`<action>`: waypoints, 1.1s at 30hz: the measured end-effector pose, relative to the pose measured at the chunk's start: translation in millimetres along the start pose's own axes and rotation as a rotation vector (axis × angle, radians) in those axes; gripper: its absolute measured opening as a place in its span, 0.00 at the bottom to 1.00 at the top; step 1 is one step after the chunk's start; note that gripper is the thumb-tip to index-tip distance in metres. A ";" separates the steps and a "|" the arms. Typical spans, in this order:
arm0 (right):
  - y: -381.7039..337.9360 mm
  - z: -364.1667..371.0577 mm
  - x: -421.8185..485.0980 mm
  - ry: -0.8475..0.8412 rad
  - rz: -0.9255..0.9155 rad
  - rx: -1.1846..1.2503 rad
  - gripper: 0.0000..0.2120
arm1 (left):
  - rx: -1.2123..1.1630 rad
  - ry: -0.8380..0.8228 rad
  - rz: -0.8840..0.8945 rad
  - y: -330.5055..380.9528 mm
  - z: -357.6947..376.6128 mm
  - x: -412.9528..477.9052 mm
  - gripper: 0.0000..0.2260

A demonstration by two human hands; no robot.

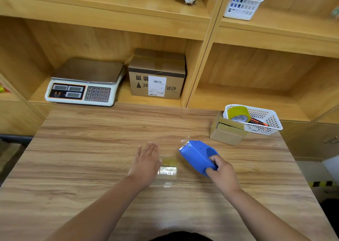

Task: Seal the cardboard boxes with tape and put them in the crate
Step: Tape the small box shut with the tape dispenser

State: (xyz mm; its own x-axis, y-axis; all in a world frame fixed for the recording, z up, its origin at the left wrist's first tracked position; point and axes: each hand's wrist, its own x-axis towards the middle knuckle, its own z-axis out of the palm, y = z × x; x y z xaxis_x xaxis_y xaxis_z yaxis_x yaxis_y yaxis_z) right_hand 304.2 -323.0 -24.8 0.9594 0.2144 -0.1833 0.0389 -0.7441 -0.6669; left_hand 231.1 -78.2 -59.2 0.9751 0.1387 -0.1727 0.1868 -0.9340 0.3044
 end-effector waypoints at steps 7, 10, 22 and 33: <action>-9.0 -7.5 -10.1 -0.014 -0.129 0.083 0.14 | -0.561 0.107 -0.055 6.1 -30.2 9.3 0.27; -13.2 -9.9 -13.3 -0.026 -0.166 0.102 0.15 | -0.656 0.121 -0.024 14.3 -43.7 12.7 0.26; -22.1 -17.8 -17.9 -0.064 -0.276 0.097 0.16 | -0.839 0.149 -0.044 32.3 -67.2 -1.7 0.05; -33.8 -19.9 -19.1 -0.136 -0.232 0.096 0.16 | -1.039 0.107 -0.201 23.9 -69.3 -7.8 0.11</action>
State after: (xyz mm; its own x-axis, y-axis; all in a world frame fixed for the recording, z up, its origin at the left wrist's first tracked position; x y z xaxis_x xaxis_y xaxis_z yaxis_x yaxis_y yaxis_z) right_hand 290.1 -314.6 15.6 0.8812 0.4599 -0.1090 0.2202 -0.6035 -0.7663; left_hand 236.2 -78.8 14.3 0.9110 0.3348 -0.2408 0.3064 -0.1586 0.9386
